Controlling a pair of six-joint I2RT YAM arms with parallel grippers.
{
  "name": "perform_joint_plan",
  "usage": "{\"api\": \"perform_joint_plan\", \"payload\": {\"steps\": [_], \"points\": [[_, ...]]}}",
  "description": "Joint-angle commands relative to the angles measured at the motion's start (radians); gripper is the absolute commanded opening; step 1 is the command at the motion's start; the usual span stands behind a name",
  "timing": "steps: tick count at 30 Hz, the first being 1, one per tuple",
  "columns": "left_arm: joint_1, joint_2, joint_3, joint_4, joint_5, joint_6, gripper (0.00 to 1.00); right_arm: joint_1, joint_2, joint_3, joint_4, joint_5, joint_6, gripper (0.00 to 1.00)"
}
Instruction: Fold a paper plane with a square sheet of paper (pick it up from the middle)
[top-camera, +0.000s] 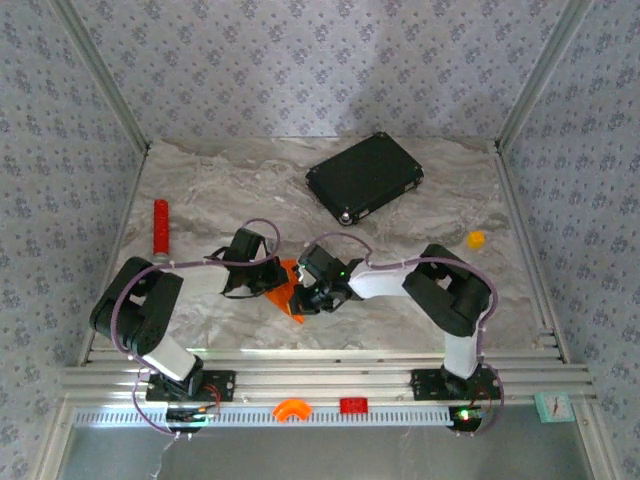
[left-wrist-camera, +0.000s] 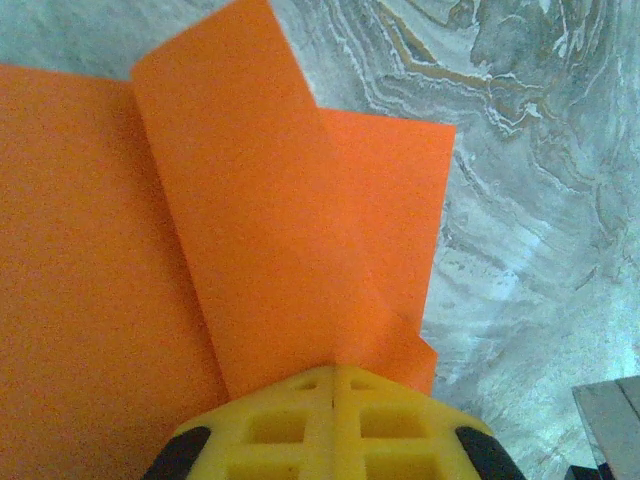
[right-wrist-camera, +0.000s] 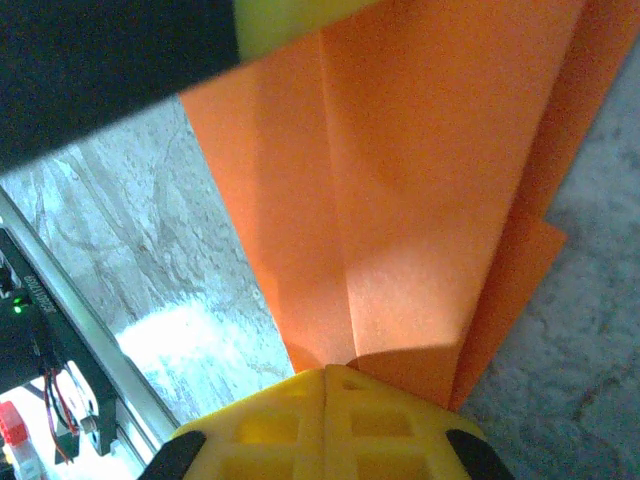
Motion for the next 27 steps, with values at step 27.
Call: {"api": "perform_joint_plan", "payload": {"steps": [27], "points": [[0.018,0.023,-0.039,-0.036,-0.05,0.002,0.0,-0.043,0.075,0.024,-0.099,0.037,0.074,0.03]]}}
